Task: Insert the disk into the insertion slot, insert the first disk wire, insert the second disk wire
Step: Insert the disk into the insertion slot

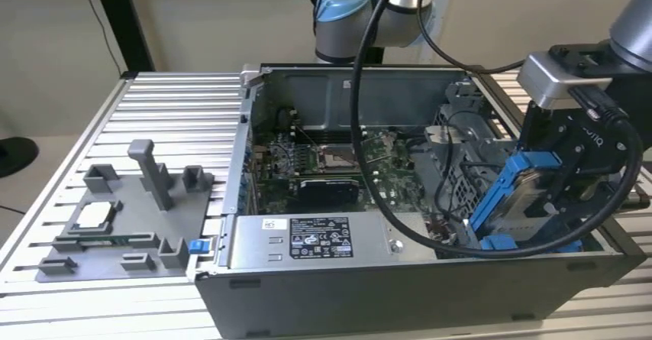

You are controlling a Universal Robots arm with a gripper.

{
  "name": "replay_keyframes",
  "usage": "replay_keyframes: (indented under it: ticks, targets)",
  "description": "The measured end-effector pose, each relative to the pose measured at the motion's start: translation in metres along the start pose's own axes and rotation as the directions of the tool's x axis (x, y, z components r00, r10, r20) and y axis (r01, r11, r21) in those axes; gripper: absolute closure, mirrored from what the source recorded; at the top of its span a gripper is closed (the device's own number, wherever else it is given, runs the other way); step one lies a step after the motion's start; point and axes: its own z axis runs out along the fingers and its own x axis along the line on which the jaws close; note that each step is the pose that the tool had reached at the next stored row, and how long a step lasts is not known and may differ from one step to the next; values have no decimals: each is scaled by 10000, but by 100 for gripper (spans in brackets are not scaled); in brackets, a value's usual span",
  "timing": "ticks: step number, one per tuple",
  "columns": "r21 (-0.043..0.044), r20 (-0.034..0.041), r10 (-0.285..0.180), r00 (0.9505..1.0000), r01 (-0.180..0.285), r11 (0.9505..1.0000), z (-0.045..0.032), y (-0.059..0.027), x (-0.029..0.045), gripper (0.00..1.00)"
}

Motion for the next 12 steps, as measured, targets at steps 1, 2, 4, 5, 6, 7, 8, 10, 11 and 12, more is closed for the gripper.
replay_keyframes:
  ticks: [1,2,4,5,6,7,8,10,11,12]
  targets:
    - [0,0,0,10000,0,10000,17,-1,1,100]
    - [1,0,0,10000,0,10000,34,-1,2,100]
    - [0,0,-1,10000,1,10000,57,-2,3,100]
    - [1,0,0,10000,0,10000,66,-2,4,100]
    - [0,-2,-1,10000,1,10000,71,-3,3,100]
    - [0,-4,0,10000,0,10000,71,-3,4,100]
    - [0,-4,0,10000,0,10000,72,-2,4,100]
    - [1,-2,0,10000,0,10000,74,-3,4,100]
    - [0,-1,0,10000,0,10000,74,-3,4,100]
    - [1,0,-1,10000,1,10000,74,-3,4,100]
